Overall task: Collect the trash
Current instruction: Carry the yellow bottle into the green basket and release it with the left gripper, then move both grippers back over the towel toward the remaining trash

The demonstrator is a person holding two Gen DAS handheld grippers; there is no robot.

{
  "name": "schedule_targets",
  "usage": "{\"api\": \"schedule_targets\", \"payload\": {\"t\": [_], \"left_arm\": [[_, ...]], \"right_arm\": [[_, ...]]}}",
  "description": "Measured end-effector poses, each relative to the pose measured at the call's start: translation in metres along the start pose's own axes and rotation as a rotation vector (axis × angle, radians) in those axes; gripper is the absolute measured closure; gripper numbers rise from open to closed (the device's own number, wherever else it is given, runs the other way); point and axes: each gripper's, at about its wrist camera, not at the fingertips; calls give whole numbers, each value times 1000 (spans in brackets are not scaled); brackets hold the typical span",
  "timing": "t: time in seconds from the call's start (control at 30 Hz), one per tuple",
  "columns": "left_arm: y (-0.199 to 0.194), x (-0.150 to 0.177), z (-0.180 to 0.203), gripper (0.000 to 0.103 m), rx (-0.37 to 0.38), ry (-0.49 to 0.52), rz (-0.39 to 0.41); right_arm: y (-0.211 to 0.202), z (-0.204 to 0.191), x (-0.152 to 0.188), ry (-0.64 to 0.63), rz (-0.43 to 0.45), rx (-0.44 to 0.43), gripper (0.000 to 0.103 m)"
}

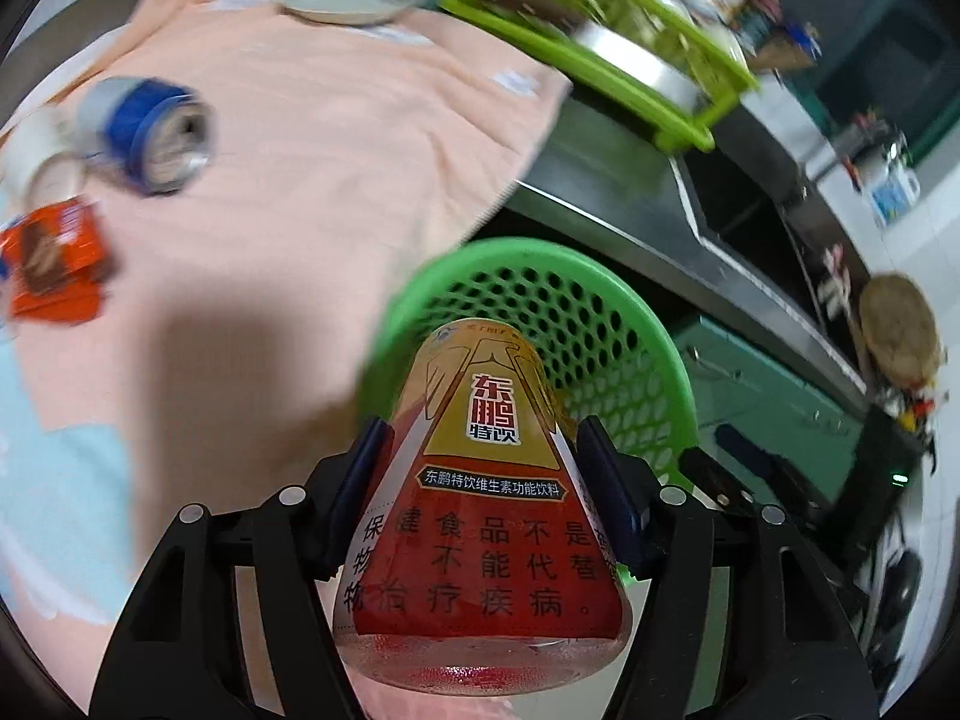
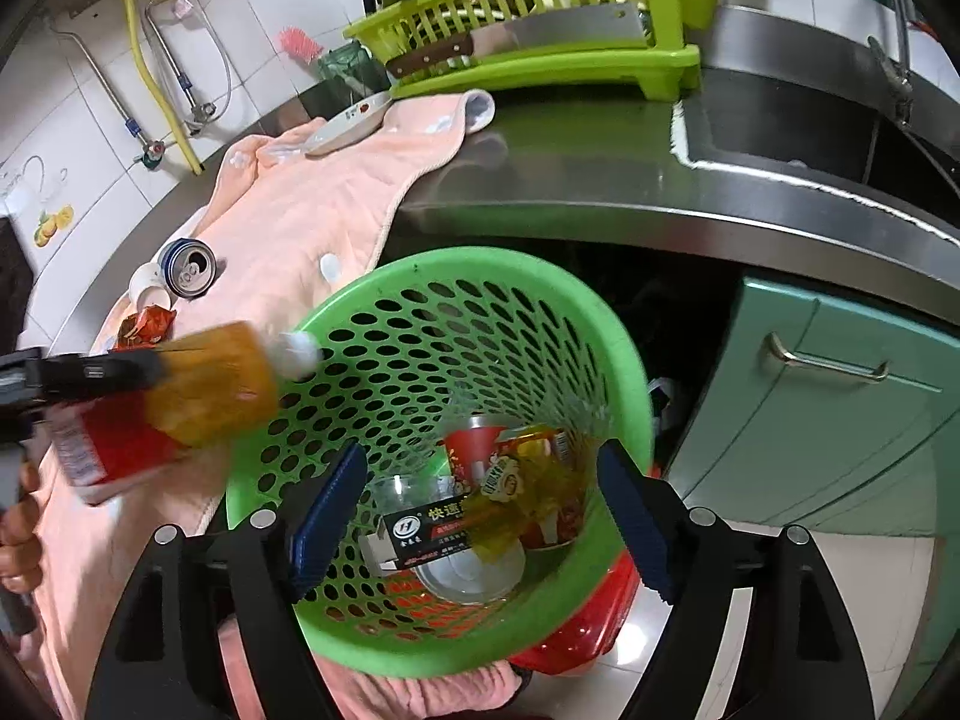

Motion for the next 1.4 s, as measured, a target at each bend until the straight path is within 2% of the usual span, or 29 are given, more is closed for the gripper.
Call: {"api": "schedule_targets", "payload": {"t": [0.2,0.43,0.53,0.8,0.97,1.2,1.4], "left_arm": [[48,-2,23,39,19,32,-61],[72,-1,37,37,30,76,-85],[70,1,37,28,38,84,-74],[46,5,34,28,35,101,-37],[20,12,24,28,6,126,-2],[-30,18,-10,28,-42,109,65],[-74,27,-48,28,-113,74,132]], "right_arm": [[-10,10,5,8,15,1,25],[-13,19,9,24,20,1,25],[-14,22,10,26,21,3,25],[-18,11,8,4,29,-10,25],[-21,-8,4,-38,39,-33,25],[-21,-47,-8,-102,38,-94,25],[-14,-95,-14,-192,35,-161,24]]}}
Point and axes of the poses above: each gripper's, at about its wrist camera, not at the fingertips, and y roughly the way its jaws point, z to its right, x to its underside, and after that the axes turned 7 degrees about x, right-handed
